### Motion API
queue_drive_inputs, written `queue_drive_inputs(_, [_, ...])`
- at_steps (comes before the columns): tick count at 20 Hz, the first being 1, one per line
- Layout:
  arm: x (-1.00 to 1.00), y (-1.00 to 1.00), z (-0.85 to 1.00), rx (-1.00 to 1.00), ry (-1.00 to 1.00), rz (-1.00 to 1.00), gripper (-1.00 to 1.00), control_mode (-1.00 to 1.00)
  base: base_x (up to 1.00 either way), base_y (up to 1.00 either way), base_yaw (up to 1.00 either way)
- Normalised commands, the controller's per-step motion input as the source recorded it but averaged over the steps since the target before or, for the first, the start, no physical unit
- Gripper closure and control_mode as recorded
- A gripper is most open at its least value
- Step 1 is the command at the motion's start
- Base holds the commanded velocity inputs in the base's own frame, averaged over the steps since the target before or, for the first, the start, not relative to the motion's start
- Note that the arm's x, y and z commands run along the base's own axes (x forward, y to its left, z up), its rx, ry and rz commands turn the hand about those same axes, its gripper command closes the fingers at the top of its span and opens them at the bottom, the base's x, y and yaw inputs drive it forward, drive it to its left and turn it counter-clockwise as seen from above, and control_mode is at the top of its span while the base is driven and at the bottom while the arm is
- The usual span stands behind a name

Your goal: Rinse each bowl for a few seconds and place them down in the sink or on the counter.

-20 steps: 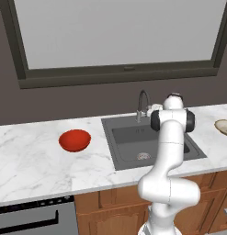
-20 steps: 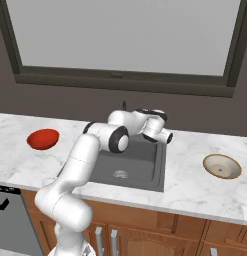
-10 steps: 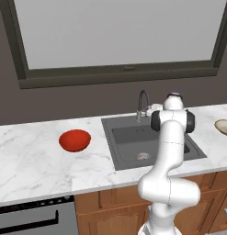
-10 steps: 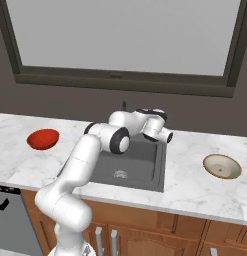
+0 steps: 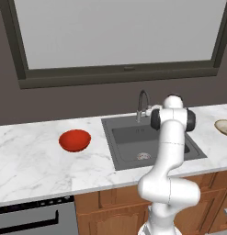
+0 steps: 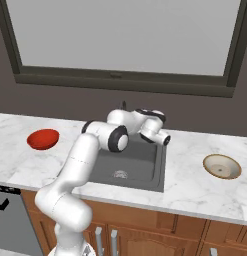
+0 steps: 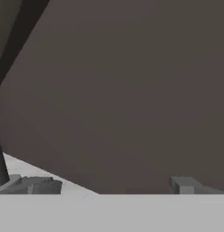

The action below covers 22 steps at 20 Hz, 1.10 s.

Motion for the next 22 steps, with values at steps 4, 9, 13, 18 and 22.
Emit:
queue_drive_inputs(4, [0.0,-0.28,-0.31,0.0,0.0,-0.23,-1.0,-1.0,0.0,0.0,0.0])
queue_drive_inputs(9, [0.01,-0.37,-0.29,0.02,0.0,-0.22,-1.0,-1.0,0.0,0.0,0.0])
queue_drive_inputs(13, [0.0,-0.55,-0.28,0.04,0.0,-0.18,-1.0,-1.0,0.0,0.0,0.0])
queue_drive_inputs(18, [0.0,-0.73,-0.36,0.08,0.0,-0.12,-1.0,-1.0,0.0,0.0,0.0])
queue_drive_inputs(22, [0.01,-0.77,-0.49,0.1,0.0,-0.08,-1.0,-1.0,0.0,0.0,0.0])
